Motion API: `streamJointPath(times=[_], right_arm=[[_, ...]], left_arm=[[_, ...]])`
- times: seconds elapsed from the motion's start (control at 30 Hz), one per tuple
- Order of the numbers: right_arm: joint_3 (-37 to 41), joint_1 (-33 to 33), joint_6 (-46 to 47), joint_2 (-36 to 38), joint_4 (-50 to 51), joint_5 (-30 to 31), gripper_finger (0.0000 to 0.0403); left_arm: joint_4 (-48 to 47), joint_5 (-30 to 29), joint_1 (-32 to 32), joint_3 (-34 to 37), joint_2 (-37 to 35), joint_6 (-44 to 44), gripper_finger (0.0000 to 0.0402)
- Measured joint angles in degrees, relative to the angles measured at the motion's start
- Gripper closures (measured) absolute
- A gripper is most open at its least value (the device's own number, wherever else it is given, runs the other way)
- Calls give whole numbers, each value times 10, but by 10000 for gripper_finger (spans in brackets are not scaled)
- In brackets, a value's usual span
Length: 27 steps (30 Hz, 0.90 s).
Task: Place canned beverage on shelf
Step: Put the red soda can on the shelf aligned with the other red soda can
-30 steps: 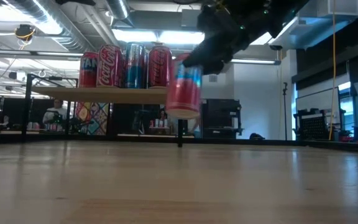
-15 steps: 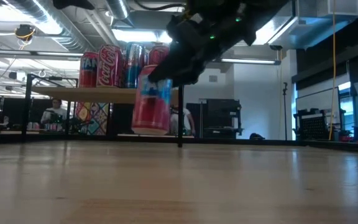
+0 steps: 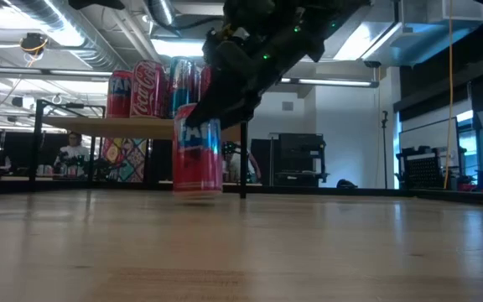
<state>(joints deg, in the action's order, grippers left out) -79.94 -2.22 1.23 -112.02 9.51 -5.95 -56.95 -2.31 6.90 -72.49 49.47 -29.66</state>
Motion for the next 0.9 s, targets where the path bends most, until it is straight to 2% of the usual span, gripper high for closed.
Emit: streamJointPath(times=[0.3,0.5,0.63,0.73,0.9], right_arm=[[0,0,0,-2,5,-12,66],[0,0,-2,36,30,-42,40],[-1,0,-5,86,113,-42,37],[11,0,-15,139,178,-42,36],[107,0,-2,250,189,-31,36]], left_arm=[[0,0,0,0,5,0,32],[17,-3,-16,0,32,15,32],[42,-12,-40,0,66,30,32],[48,-40,-64,0,95,42,32],[52,-104,-106,0,138,47,32]])
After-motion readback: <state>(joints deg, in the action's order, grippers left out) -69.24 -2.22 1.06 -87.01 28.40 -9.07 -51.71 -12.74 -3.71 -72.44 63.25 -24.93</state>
